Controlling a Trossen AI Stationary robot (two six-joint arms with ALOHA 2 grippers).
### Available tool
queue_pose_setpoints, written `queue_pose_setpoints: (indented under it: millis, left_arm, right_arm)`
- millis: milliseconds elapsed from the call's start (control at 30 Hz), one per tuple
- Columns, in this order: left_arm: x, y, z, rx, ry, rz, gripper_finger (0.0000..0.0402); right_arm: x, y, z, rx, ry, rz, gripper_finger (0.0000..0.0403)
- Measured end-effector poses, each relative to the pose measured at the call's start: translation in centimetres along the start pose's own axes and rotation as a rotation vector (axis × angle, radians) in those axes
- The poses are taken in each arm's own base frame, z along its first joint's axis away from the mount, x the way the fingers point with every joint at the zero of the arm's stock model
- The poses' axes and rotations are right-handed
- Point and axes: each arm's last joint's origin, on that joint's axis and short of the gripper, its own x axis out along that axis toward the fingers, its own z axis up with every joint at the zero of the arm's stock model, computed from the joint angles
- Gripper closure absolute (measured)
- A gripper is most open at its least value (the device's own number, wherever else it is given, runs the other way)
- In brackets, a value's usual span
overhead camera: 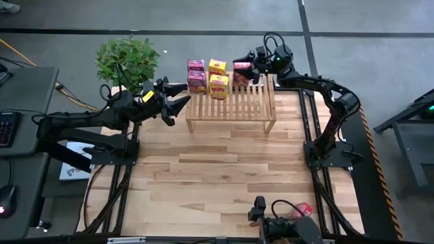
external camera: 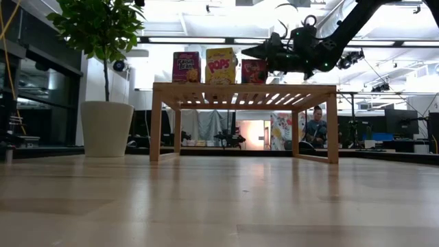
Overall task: Stack cereal on shelf
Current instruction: Put the left red cereal box on the shelf, then put the red cereal box aligned with the other red cereal box on the shelf
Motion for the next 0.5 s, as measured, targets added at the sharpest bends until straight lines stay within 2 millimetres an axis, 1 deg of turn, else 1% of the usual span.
queue_pose_setpoints:
  millis: [367, 433, 500]
  left_arm:
    - [0.0, 0.0, 0.0, 0.000, 0.000, 0.000, 0.0133]
    - [0.0, 0.0, 0.0, 0.000, 0.000, 0.000, 0.0133]
    - [0.0, 0.0, 0.0, 0.000, 0.000, 0.000, 0.0133]
  right_arm:
    - [-1.3, 0.1, 1.9, -0.004, -0.102, 0.057, 0.0125]
    - [-1.6, 0.4, 2.5, 0.008, -0.117, 0.079, 0.0125]
    - [-1.9, 1.2, 3.4, -0.002, -0.130, 0.102, 0.0125]
